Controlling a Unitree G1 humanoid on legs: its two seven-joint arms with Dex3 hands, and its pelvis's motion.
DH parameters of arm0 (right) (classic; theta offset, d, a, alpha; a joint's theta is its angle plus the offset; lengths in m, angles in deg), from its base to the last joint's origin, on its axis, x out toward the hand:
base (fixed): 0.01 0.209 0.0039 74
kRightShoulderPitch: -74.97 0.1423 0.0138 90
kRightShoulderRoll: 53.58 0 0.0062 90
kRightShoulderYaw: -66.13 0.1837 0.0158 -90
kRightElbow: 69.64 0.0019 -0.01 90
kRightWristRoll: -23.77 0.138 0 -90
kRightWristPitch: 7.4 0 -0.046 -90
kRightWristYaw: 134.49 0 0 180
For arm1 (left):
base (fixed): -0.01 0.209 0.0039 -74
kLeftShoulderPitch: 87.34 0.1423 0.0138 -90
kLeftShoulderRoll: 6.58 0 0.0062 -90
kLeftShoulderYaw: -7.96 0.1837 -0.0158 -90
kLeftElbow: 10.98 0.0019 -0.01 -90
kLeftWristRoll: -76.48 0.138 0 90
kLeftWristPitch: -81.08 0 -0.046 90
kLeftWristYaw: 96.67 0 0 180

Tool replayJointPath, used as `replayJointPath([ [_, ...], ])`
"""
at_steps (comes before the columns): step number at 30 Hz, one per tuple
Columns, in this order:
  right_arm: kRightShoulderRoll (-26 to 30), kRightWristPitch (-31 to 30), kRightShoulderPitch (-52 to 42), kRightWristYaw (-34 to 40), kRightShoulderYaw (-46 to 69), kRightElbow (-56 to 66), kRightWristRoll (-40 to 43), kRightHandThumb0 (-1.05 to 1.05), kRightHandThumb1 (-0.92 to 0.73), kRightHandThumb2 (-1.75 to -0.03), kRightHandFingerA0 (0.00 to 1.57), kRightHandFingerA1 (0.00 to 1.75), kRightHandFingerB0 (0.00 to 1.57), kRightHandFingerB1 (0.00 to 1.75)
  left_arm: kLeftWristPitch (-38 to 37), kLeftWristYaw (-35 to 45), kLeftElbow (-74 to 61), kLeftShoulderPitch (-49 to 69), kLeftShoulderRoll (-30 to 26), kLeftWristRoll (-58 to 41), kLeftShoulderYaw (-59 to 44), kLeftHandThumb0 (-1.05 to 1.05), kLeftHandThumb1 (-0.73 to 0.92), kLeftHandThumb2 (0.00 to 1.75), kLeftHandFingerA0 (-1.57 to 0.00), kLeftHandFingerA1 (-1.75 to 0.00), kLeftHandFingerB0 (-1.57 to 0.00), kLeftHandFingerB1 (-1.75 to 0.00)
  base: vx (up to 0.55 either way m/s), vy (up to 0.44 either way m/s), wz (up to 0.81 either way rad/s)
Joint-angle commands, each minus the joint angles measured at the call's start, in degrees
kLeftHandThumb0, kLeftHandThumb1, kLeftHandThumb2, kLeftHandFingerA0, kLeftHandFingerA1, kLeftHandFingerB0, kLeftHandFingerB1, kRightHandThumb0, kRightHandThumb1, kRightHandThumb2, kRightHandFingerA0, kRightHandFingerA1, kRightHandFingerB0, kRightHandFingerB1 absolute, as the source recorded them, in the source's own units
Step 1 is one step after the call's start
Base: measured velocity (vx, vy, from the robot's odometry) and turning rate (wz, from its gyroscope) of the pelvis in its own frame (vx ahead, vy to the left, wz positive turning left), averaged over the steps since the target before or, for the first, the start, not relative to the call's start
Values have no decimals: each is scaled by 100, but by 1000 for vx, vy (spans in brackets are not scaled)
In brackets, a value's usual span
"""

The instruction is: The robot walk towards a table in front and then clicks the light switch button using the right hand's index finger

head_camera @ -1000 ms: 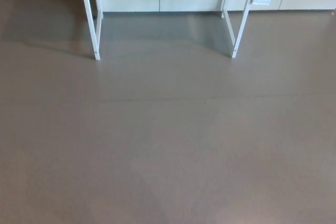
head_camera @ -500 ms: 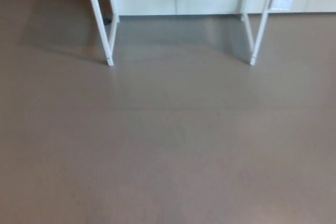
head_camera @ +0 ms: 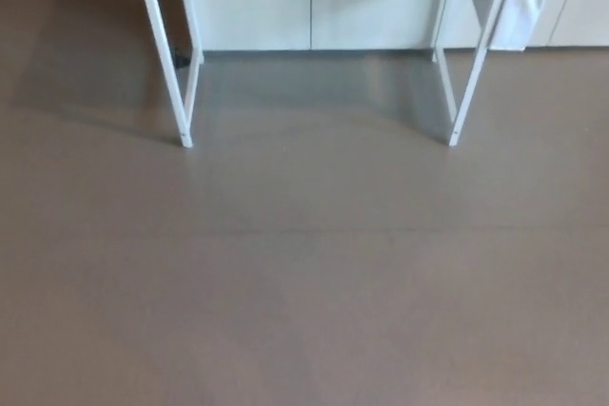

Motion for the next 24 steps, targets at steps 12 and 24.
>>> replayJointPath([
  [12, 41, -50, -107, 25, -20, -3, -7, -30, -28, -49, 94, 50, 82, 47, -191, 62, -123, 198, -79, 46, 64, -79, 67, 79, -32, -120, -18, -90, 210, -97, 23],
  [24, 148, 199, -176, 3, -98, -61, -117, -32, -30, -50, 95, 50, 83, 47, -337, 82, 129, 128, -106, 98, 87, -80, 67, 78, -38, -118, -20, -87, 265, -63, 5],
])
